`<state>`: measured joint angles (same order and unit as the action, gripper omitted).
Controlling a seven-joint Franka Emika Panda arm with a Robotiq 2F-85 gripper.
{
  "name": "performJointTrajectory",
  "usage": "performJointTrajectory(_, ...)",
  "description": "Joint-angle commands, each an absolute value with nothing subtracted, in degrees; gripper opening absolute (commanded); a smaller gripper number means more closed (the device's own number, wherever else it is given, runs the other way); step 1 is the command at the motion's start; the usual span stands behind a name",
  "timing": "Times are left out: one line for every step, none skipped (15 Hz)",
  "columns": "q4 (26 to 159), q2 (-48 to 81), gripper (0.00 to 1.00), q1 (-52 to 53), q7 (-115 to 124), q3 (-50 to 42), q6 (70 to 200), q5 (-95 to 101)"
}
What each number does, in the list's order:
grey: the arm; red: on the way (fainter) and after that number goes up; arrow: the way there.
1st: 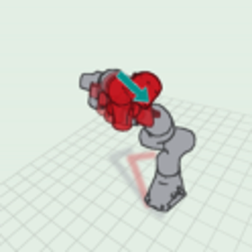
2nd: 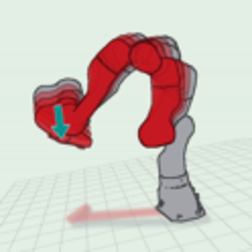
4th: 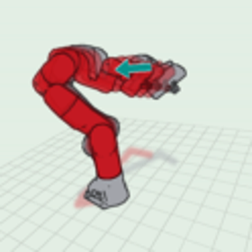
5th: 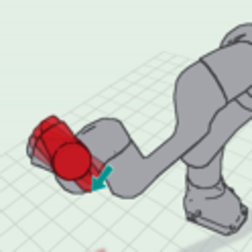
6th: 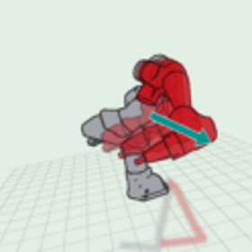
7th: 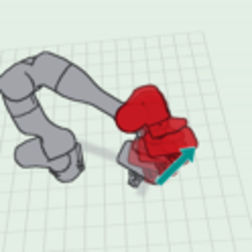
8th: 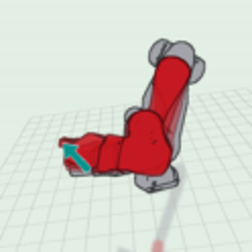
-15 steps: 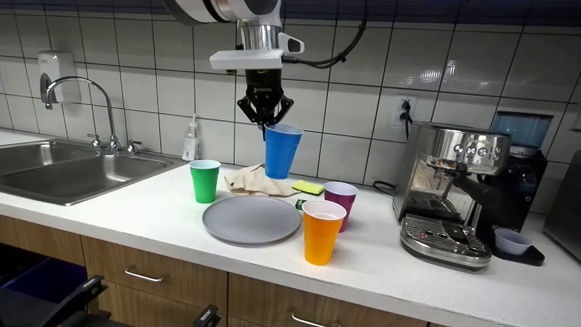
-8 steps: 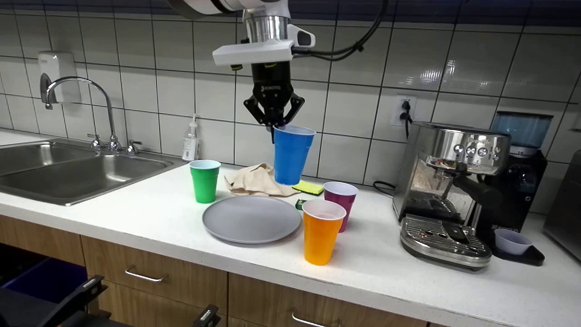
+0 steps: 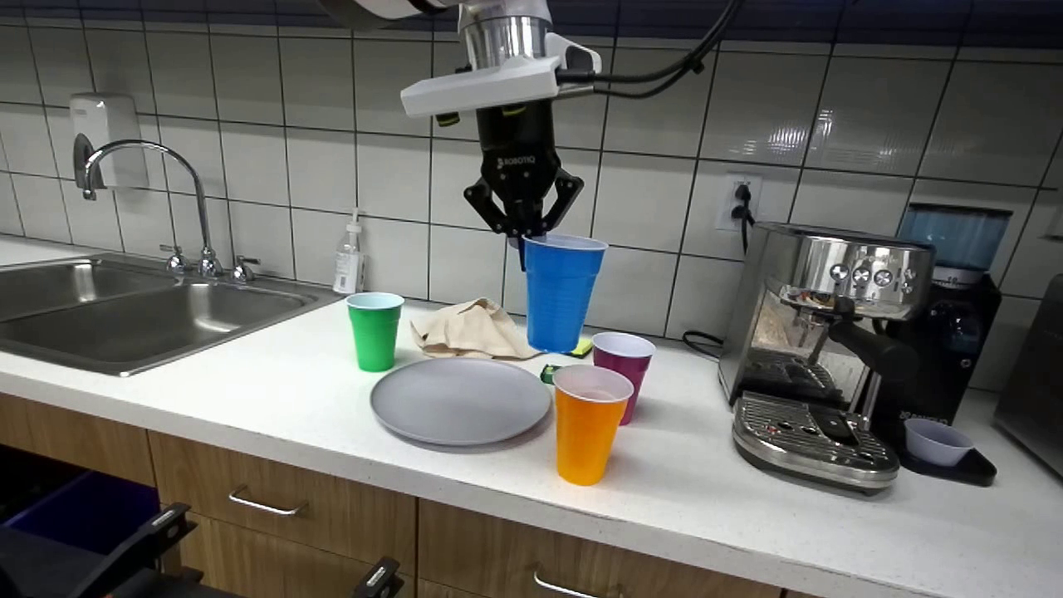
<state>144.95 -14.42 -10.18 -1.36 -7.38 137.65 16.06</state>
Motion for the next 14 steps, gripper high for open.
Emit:
performJointTrajectory(146.28, -16.29, 0.01, -12.38, 1.93, -7.13, 136.70, 19.58)
performJointTrajectory(146.29, -16.22, 0.01, -12.73, 2.22, -7.31, 136.61, 19.83)
performJointTrajectory(146.30, -16.06, 0.01, -13.10, 2.66, -7.43, 136.68, 20.29)
performJointTrajectory(146.27, -15.87, 0.01, -13.43, 2.97, -7.53, 136.68, 20.60)
performJointTrajectory(146.25, -15.63, 0.01, -13.67, 3.14, -7.68, 136.76, 20.70)
performJointTrajectory(146.24, -15.30, 0.01, -13.86, 3.37, -7.82, 137.06, 20.78)
performJointTrajectory(146.25, -15.06, 0.01, -14.01, 3.74, -7.90, 137.39, 20.99)
performJointTrajectory(146.17, -14.59, 0.01, -14.06, 3.94, -8.05, 137.69, 20.95)
performJointTrajectory(146.01, -14.17, 0.01, -14.17, 4.28, -8.11, 137.81, 21.05)
performJointTrajectory(145.86, -13.63, 0.01, -14.25, 4.58, -8.17, 138.20, 20.98)
performJointTrajectory(145.68, -13.16, 0.01, -14.26, 4.75, -8.22, 138.37, 20.88)
performJointTrajectory(145.53, -12.72, 0.01, -14.27, 4.95, -8.24, 138.62, 20.92)
performJointTrajectory(145.37, -12.26, 0.01, -14.22, 5.12, -8.28, 138.75, 20.87)
performJointTrajectory(145.17, -11.67, 0.01, -14.18, 5.27, -8.34, 138.99, 20.82)
